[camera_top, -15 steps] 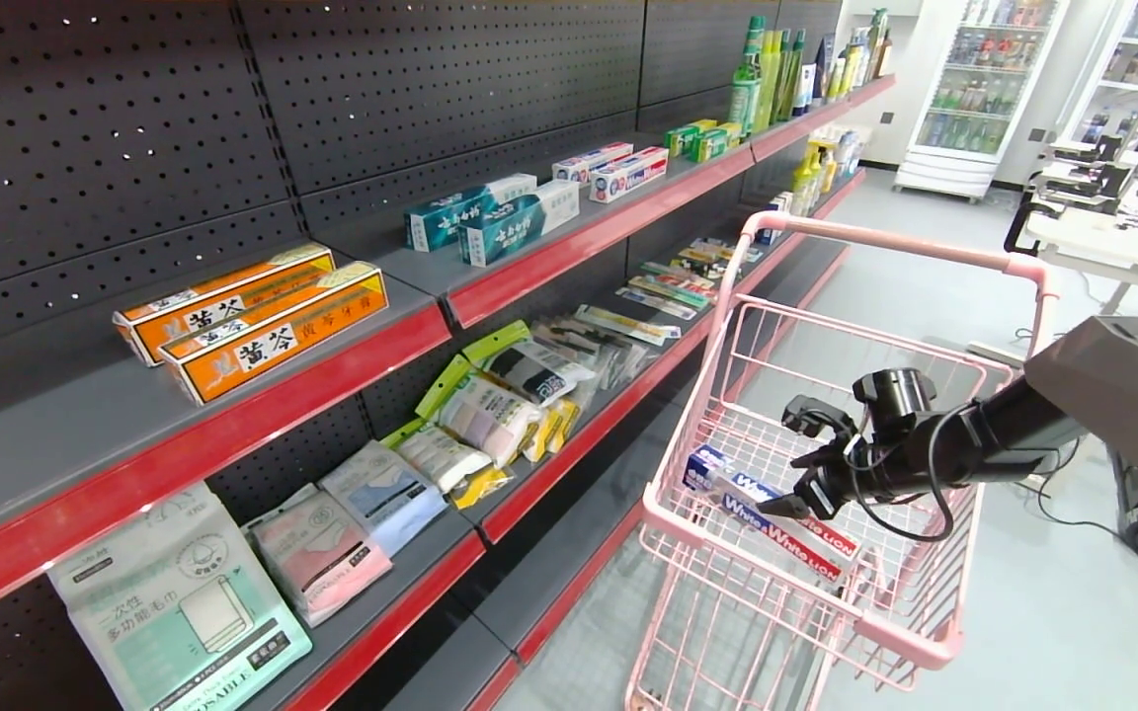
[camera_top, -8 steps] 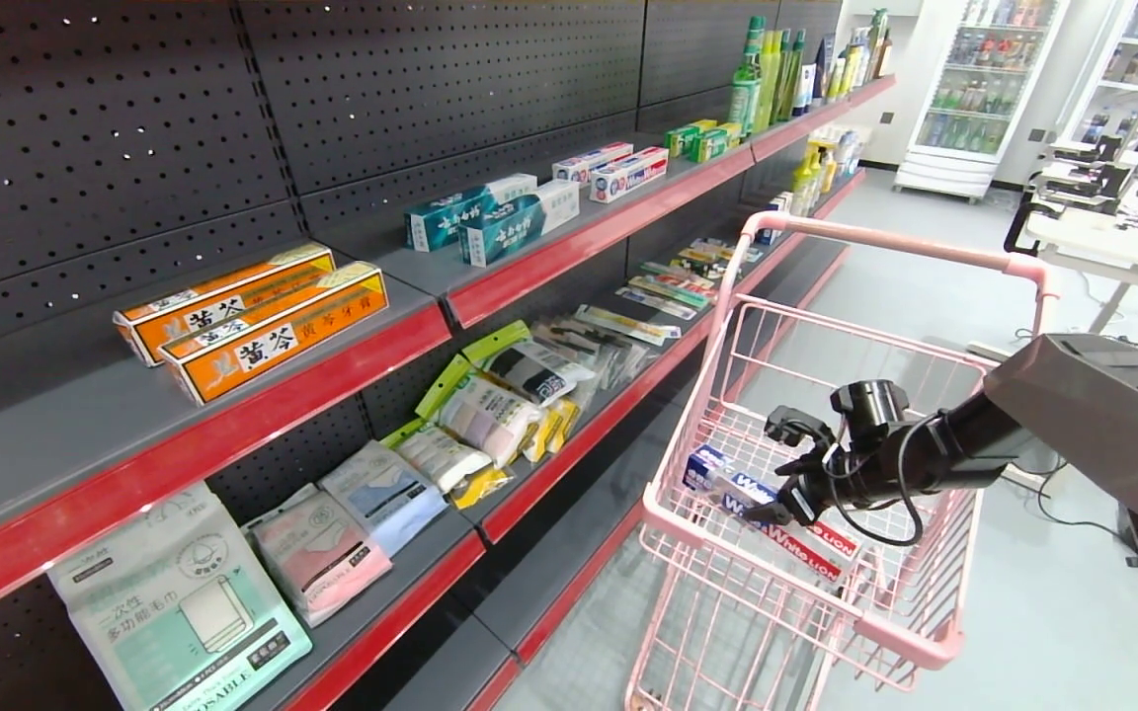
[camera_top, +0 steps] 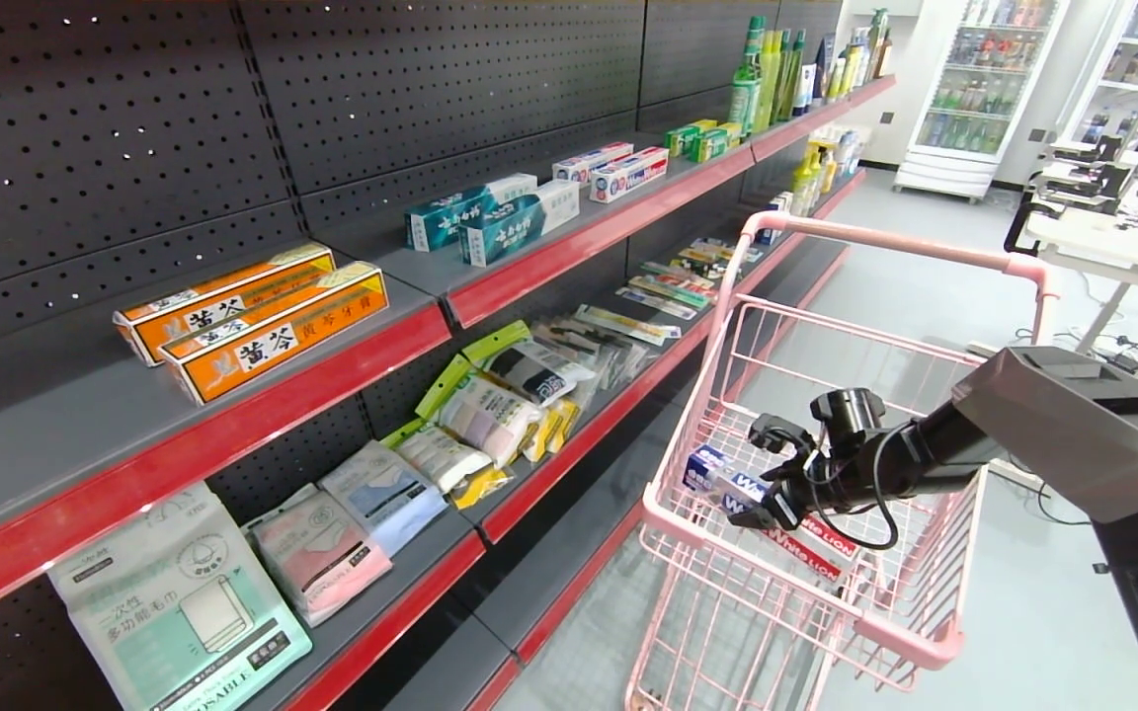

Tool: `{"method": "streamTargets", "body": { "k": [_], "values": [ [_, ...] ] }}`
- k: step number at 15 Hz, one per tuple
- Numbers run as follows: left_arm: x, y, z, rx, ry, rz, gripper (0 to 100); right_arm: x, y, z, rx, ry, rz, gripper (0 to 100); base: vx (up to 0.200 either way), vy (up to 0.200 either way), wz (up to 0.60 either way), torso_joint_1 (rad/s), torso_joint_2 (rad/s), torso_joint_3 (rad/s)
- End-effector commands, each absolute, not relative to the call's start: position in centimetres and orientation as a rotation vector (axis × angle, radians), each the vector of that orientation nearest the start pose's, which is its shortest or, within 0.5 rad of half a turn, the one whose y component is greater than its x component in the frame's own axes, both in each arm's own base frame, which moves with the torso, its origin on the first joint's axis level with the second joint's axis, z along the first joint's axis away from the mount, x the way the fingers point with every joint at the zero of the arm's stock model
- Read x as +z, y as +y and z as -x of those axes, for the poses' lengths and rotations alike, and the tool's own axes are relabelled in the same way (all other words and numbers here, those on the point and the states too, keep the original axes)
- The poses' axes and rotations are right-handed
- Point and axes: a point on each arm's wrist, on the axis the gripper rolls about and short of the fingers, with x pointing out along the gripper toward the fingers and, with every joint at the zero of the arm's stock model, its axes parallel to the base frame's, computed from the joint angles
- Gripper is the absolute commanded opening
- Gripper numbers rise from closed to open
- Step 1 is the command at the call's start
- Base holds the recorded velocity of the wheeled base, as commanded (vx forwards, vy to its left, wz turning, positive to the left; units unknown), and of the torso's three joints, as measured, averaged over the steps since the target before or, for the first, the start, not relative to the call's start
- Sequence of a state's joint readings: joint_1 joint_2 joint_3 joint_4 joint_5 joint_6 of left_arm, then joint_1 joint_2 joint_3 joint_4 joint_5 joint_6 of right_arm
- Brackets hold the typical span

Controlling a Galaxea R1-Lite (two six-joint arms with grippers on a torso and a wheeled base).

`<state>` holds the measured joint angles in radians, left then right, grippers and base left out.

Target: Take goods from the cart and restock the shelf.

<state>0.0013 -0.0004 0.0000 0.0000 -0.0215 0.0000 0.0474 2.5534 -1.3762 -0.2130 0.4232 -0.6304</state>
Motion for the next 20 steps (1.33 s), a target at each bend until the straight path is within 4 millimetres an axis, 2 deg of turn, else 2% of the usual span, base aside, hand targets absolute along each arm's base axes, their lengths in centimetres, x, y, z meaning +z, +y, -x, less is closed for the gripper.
{"method": "streamTargets", "body": {
  "k": [1,3,4,11,13,14,16,20],
  "values": [
    [7.5,-0.1,2.3,-0.020,0.000,0.000,100,-5.4,3.0,-44.2,0.714,0.791,0.385,100,0.000,0.000,0.00,0.000,0.00,0.000],
    [7.5,-0.1,2.3,-0.020,0.000,0.000,100,-5.5,2.8,-44.1,0.714,0.798,0.381,100,0.000,0.000,0.00,0.000,0.00,0.000],
    [7.5,-0.1,2.3,-0.020,0.000,0.000,100,-5.6,2.8,-44.1,0.714,0.800,0.381,0,0.000,0.000,0.00,0.000,0.00,0.000],
    [7.5,-0.1,2.3,-0.020,0.000,0.000,100,-5.7,3.1,-43.9,0.708,0.813,0.374,0,0.000,0.000,0.00,0.000,0.00,0.000],
    [7.5,-0.1,2.3,-0.020,0.000,0.000,100,-5.1,3.0,-43.7,0.697,0.811,0.362,0,0.000,0.000,0.00,0.000,0.00,0.000],
    [7.5,-0.1,2.3,-0.020,0.000,0.000,100,-3.1,2.8,-43.5,0.677,0.785,0.360,0,0.000,0.000,0.00,0.000,0.00,0.000],
    [7.5,-0.1,2.3,-0.020,0.000,0.000,100,-0.4,2.3,-42.7,0.643,0.758,0.370,0,0.000,0.000,0.00,0.000,0.00,0.000],
    [7.5,-0.1,2.3,-0.020,0.000,0.000,100,3.6,1.2,-40.1,0.587,0.738,0.363,0,0.000,0.000,0.00,0.000,0.00,0.000]
  ]
}}
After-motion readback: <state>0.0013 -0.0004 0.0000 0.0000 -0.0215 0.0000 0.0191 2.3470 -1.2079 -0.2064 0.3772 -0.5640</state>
